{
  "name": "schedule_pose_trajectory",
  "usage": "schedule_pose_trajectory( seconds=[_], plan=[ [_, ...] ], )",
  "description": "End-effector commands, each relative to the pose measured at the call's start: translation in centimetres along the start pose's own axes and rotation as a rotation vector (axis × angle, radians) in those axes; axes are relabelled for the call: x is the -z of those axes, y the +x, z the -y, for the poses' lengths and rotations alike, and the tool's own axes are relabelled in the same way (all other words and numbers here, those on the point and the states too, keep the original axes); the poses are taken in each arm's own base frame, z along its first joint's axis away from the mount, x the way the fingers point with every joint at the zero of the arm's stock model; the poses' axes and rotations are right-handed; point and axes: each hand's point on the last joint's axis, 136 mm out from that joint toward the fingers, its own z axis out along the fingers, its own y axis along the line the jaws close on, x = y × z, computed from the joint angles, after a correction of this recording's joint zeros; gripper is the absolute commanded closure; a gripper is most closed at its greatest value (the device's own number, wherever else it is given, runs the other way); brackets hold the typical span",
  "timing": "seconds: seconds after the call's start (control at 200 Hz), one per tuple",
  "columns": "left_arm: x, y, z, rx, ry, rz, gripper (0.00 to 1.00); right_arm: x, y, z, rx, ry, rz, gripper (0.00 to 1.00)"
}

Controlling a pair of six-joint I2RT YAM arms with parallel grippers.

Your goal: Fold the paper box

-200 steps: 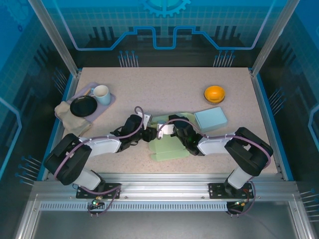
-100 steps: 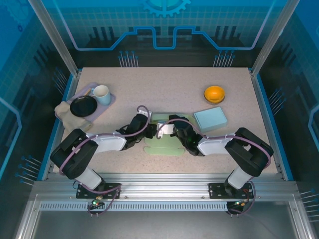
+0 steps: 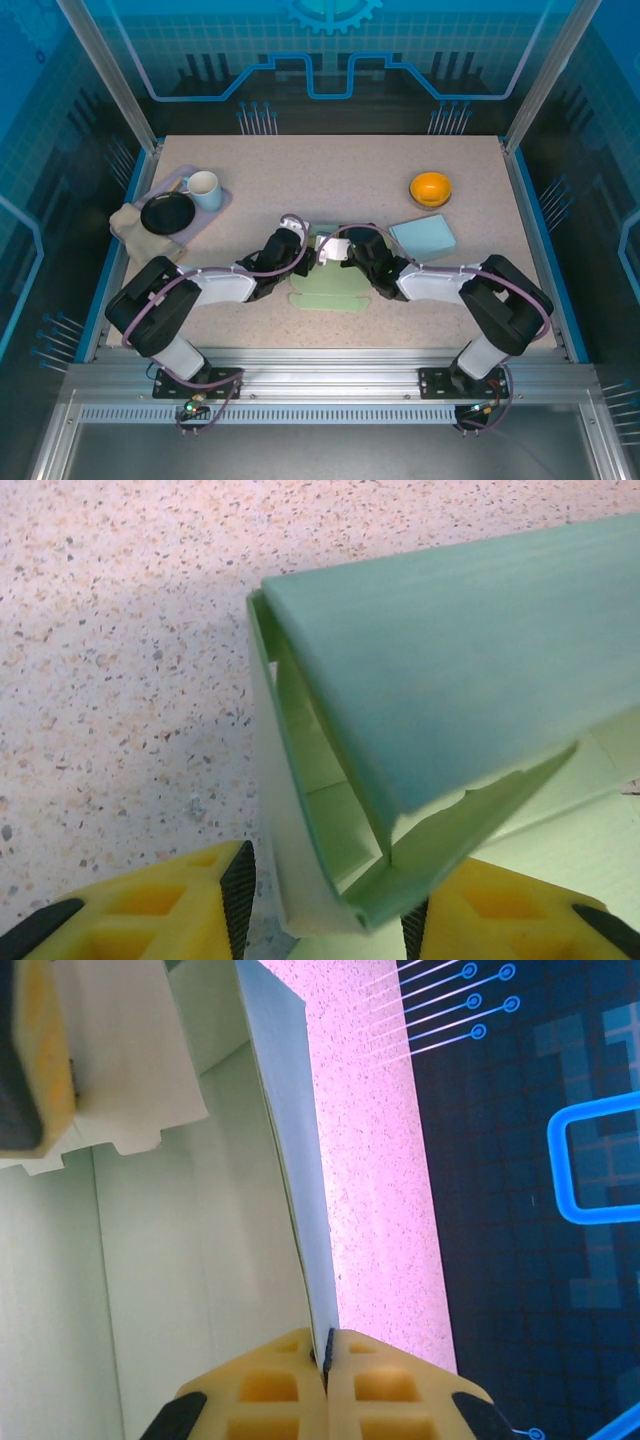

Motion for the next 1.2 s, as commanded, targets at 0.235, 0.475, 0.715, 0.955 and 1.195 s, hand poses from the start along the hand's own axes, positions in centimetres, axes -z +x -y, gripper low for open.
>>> schedule_pose_trajectory(
  seconds=[0.235,0.475,0.715,0.955,1.195],
  plan=[
    [0.4,-4.5,2.4,0.006,0.115,0.127,0.55,0.3,0.3,-4.9,0.005,-0.180,0.029,1.00],
    [0.6,-4.2,2.8,0.000,0.140,0.113,0.49,0.0,0.9,-5.1,-0.004,-0.176,0.017,1.00],
    [-0.2,-3.1,2.2,-0.010,0.106,0.067,0.60,0.0,0.9,-4.9,-0.006,-0.172,0.021,1.00],
    [-0.9,-1.8,-1.9,0.028,-0.149,-0.023,0.76,0.1,1.5,-3.9,-0.002,-0.107,-0.009,1.00],
    [0.9,0.8,-4.6,-0.036,-0.385,-0.088,0.88,0.4,1.3,-1.9,-0.038,-0.053,-0.029,1.00]
  ],
)
